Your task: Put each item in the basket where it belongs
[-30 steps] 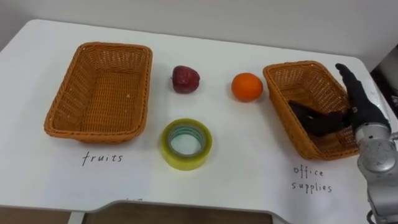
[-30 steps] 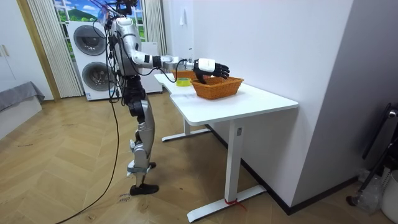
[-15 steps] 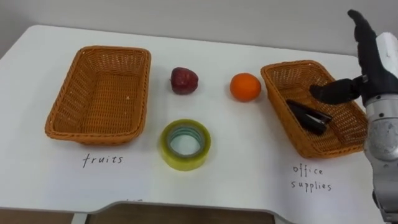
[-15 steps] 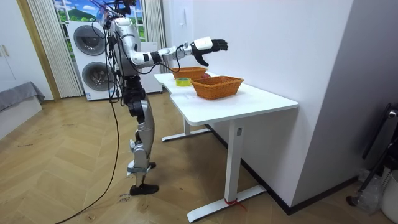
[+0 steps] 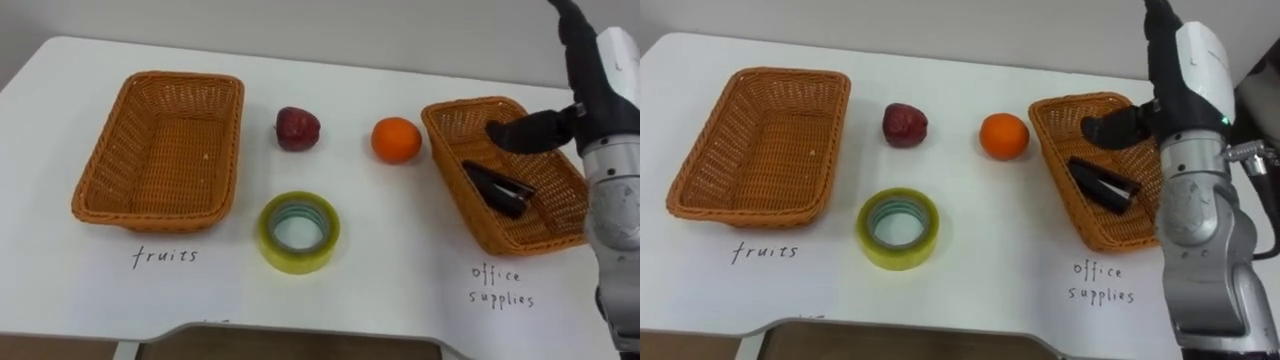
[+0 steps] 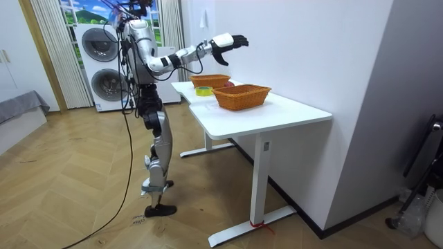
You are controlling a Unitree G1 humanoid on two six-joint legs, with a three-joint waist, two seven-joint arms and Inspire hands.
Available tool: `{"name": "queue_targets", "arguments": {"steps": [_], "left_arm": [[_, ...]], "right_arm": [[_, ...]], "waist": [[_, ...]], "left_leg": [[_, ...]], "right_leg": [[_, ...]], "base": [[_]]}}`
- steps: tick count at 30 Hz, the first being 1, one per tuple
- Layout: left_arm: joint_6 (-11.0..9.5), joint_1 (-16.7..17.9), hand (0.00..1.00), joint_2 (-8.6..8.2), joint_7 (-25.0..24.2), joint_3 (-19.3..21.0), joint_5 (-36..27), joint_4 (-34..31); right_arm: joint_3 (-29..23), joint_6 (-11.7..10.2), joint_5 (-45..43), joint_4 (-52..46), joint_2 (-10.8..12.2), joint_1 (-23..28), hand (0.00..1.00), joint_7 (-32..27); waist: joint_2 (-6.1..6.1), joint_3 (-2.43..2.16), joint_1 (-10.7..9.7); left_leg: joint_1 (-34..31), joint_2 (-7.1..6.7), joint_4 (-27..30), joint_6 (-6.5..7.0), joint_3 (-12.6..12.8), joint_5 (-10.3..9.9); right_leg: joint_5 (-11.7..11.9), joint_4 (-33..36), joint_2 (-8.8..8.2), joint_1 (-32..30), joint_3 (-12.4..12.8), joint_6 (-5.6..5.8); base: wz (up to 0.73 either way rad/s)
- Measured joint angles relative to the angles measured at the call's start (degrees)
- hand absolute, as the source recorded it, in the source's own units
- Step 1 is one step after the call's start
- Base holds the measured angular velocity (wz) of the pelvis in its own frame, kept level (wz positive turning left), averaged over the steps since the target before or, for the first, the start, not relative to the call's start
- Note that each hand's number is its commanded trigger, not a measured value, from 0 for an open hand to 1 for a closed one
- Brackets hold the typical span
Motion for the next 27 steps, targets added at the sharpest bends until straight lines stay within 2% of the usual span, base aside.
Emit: {"name": "queue_targets", "arguments": {"steps": [6, 15, 21, 26, 27], "left_arm": [[-0.23, -0.34, 0.0, 0.6, -0.1, -1.05, -0.04, 1.12], [0.1, -2.25, 0.0, 0.7, -0.24, -1.03, -0.09, 1.09], [0.11, -2.74, 0.0, 0.75, -0.1, -1.05, -0.12, 1.14], [0.1, -2.91, 0.0, 1.21, -0.19, -1.09, -0.13, 1.61], [0.09, -3.06, 0.0, 1.37, -0.16, -1.09, -0.13, 1.7]], "right_arm": [[4.79, -0.14, -0.36, -3.98, 0.03, -0.01, 0.0, 3.97], [5.08, 0.77, 3.99, -3.83, 0.05, -0.27, 0.0, 10.85], [7.04, 0.9, 6.61, -3.82, 0.07, -1.36, 0.0, 13.45], [9.72, 1.28, 8.65, -1.34, 0.12, -2.63, 0.0, 16.68], [10.48, 1.77, 8.69, -0.34, 0.12, -3.19, 0.0, 17.58]], "waist": [[-0.47, 0.13, 0.47], [-1.11, 0.32, 3.23], [-1.45, 0.17, 4.12], [-1.97, 0.24, 4.77], [-2.21, 0.37, 4.82]], "left_leg": [[0.05, -0.01, 0.18, 0.0, -0.01, 0.0], [-0.11, -0.01, -0.35, -0.06, -0.41, 0.06], [-0.1, -0.02, -0.32, -0.05, -0.67, 0.07], [-0.02, -0.05, -0.2, -0.03, -0.85, 0.13], [-0.07, -0.06, -0.19, -0.03, -0.89, 0.15]], "right_leg": [[0.0, -0.05, -0.03, 0.04, -0.46, 0.0], [0.0, -0.05, -0.01, -0.02, -0.68, 0.0], [0.0, -0.07, -0.02, -0.04, -0.8, 0.0], [0.0, -0.12, -0.04, 0.15, -0.87, 0.0], [0.0, -0.14, -0.05, 0.15, -0.93, 0.0]], "base": [[0.0], [0.01], [0.01], [0.01], [0.0]]}}
